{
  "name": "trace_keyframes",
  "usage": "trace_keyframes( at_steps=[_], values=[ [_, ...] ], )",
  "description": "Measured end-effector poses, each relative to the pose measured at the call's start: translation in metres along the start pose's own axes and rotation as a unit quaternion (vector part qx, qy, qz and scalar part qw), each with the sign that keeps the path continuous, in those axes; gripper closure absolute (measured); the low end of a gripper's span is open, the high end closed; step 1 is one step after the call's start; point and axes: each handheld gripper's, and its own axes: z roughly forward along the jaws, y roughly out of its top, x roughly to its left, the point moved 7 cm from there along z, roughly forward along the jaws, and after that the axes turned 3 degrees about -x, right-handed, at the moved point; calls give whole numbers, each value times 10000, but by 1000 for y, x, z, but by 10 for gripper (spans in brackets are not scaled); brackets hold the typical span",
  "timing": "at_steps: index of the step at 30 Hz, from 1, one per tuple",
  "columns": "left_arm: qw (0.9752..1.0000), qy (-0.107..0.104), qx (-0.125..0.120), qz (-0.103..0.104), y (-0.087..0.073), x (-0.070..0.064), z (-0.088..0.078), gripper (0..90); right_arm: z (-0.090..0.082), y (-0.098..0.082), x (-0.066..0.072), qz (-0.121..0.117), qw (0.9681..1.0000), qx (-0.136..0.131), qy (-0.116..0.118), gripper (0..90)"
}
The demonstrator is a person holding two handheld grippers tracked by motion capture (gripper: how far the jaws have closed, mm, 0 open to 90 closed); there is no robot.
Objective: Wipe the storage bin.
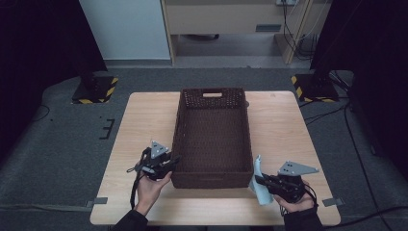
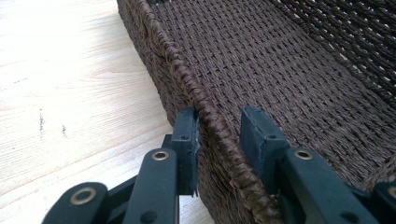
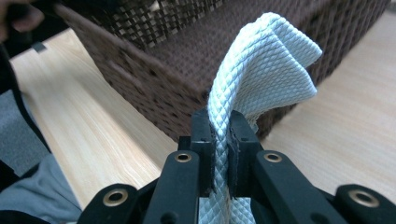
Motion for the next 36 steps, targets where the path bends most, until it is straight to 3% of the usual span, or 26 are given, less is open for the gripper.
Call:
trace_keyframes(
  at_steps=[5, 14, 21, 24, 28, 36],
  values=[
    [10000, -24, -2, -5, 0, 0, 0, 666, 1, 0, 3, -34, 10000, 20, 18, 838],
    [10000, -45, 4, 13, 0, 0, 0, 657, 33, -37, -9, 198, 9967, 784, -37, 838],
    [10000, -34, 8, 30, 0, 0, 0, 656, 36, -41, -13, 243, 9956, 908, -63, 838],
    [10000, -46, 16, 28, 0, 1, 0, 654, 32, -39, -16, 303, 9958, 856, -124, 838],
    [10000, -37, 11, 29, 0, 0, 0, 653, 21, -38, -32, 402, 9957, 730, -397, 838],
    [10000, -61, 21, 18, 0, 1, 0, 650, -5, -35, -73, 735, 9904, 288, -1134, 836]
  ],
)
